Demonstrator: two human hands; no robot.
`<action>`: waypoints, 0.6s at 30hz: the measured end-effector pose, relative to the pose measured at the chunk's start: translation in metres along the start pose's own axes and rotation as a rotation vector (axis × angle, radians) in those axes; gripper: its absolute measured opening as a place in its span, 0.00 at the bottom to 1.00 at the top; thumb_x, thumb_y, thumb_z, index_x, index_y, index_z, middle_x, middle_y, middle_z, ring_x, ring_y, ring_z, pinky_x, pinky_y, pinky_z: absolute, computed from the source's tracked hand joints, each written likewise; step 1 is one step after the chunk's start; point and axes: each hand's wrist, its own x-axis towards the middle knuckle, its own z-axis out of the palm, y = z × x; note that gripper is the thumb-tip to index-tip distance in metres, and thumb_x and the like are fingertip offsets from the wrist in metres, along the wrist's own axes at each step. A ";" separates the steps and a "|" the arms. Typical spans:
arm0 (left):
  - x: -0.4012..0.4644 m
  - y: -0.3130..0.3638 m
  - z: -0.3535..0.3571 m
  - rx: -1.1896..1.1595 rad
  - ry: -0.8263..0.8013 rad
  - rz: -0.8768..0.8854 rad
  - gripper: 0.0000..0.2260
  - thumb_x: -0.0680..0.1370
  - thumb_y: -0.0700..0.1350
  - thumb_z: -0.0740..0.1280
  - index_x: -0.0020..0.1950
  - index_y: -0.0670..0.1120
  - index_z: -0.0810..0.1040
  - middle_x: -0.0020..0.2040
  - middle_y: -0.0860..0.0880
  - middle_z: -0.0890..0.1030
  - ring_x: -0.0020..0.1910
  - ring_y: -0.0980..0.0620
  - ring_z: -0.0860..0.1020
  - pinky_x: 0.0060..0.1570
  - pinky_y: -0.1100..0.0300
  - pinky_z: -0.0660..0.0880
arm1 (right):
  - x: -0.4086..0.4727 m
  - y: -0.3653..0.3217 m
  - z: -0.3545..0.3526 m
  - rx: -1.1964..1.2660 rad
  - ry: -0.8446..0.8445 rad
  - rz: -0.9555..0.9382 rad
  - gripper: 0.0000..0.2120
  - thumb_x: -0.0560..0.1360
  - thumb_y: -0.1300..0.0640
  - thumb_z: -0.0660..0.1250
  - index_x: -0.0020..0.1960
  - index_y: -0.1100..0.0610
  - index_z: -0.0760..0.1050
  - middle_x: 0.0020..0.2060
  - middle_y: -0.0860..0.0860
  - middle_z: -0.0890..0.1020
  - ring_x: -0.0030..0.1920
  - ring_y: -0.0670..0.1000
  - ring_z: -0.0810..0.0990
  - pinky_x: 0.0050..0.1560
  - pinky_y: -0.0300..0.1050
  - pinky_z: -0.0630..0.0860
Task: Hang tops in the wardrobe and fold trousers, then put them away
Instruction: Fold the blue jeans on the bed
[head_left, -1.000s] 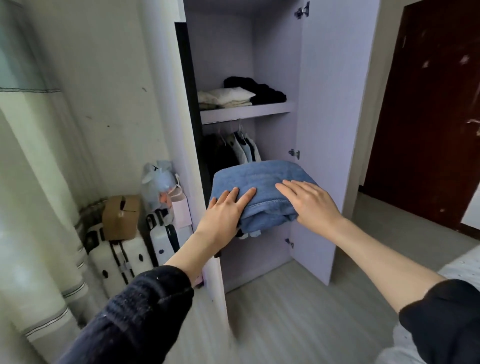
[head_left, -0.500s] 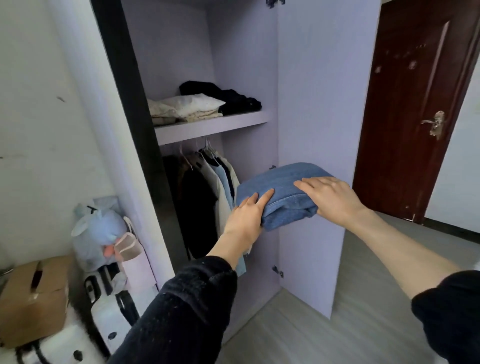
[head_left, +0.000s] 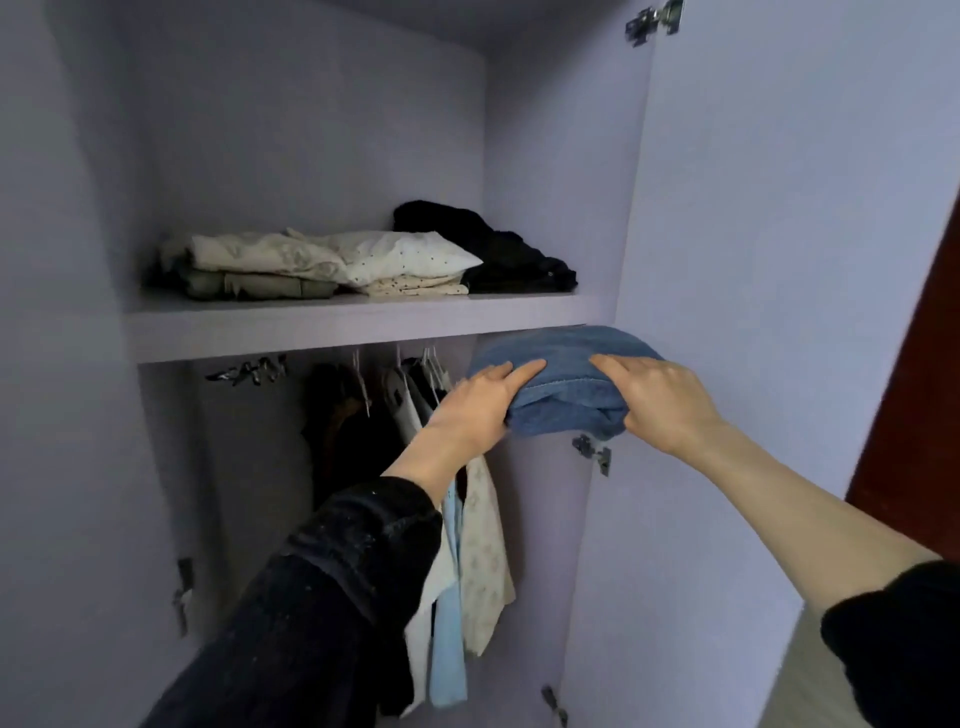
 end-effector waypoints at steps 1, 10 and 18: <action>0.017 -0.004 -0.004 0.007 0.021 -0.005 0.34 0.77 0.36 0.63 0.77 0.53 0.50 0.75 0.43 0.60 0.73 0.43 0.61 0.67 0.49 0.64 | 0.020 0.010 0.001 0.007 0.020 -0.025 0.32 0.72 0.62 0.65 0.74 0.52 0.59 0.67 0.49 0.72 0.64 0.53 0.73 0.56 0.47 0.71; 0.142 -0.076 -0.065 0.184 0.211 -0.075 0.34 0.76 0.38 0.65 0.77 0.52 0.52 0.72 0.43 0.64 0.69 0.42 0.66 0.64 0.49 0.67 | 0.196 0.041 0.006 0.087 0.300 -0.149 0.31 0.72 0.61 0.65 0.73 0.55 0.60 0.66 0.54 0.73 0.62 0.58 0.74 0.53 0.53 0.74; 0.250 -0.150 -0.104 0.305 0.404 -0.086 0.35 0.77 0.40 0.65 0.77 0.55 0.50 0.75 0.44 0.60 0.70 0.40 0.65 0.63 0.47 0.67 | 0.350 0.061 -0.004 -0.018 0.552 -0.192 0.31 0.71 0.60 0.67 0.72 0.57 0.61 0.64 0.56 0.74 0.61 0.59 0.74 0.54 0.54 0.74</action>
